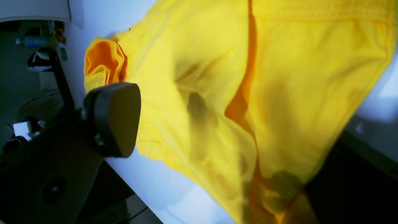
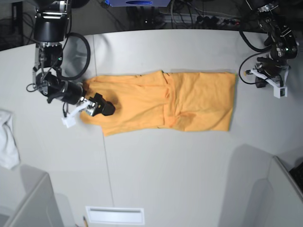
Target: Fold the T-shirt properly
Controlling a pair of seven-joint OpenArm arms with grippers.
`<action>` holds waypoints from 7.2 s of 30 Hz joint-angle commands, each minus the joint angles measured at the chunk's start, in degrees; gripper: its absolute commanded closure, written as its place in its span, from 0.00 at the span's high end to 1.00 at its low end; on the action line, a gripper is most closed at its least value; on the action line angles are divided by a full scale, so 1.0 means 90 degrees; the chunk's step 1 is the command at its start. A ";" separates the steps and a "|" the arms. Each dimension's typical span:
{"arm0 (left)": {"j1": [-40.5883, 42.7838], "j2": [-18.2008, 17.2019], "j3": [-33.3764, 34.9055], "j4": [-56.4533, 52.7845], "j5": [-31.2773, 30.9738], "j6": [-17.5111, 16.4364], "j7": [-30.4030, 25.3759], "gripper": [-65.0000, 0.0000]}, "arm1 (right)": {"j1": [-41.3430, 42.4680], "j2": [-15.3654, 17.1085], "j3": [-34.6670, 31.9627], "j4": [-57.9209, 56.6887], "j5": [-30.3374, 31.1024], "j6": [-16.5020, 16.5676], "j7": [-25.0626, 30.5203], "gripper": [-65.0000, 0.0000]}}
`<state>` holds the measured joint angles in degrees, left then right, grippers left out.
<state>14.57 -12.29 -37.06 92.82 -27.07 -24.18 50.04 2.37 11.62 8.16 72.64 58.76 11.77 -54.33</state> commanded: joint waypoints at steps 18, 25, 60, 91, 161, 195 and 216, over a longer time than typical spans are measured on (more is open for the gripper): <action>-0.0891 -0.0202 0.2677 -0.0481 0.1880 -0.0023 -0.0515 0.00 | 0.0533 0.0228 -0.0257 0.0129 -0.0458 -0.0199 0.0151 0.00; -0.0901 -0.0036 0.3400 -0.0139 0.1880 -0.0023 -0.0593 0.00 | 0.0581 -0.0182 -0.0257 0.1536 -0.1504 -0.0277 -0.0318 0.00; -0.0520 -0.0006 0.3380 0.0310 0.1938 -0.0023 -0.0574 0.00 | 0.1031 -0.1608 -0.4468 0.1018 -0.2236 -0.1293 0.1597 0.00; 0.0574 -0.0299 -0.1299 0.1189 0.0492 -0.0873 0.0403 0.00 | 0.2037 -0.2214 -0.6734 0.0862 -0.2226 -0.2280 0.1782 0.52; -0.0422 0.0052 0.1534 -0.1409 -0.4333 -0.0023 0.0354 0.97 | 0.0132 -0.0036 -0.4067 0.3812 -0.2236 -0.2280 0.0639 0.00; -0.5638 -0.1296 1.0706 -0.1419 -0.1930 0.1608 0.0765 0.00 | -0.2056 -0.0299 0.0944 0.3968 -0.2236 -0.2241 0.0688 0.00; -0.5394 -0.0104 1.1077 -0.1595 0.2651 -0.1757 -0.0495 0.00 | -0.2349 -0.0690 0.1598 0.3987 -0.2236 -0.2241 0.0688 0.00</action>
<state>-33.01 -13.54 62.96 78.06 -3.03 -39.53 45.95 -19.05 4.84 22.28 107.46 38.30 -8.58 -49.10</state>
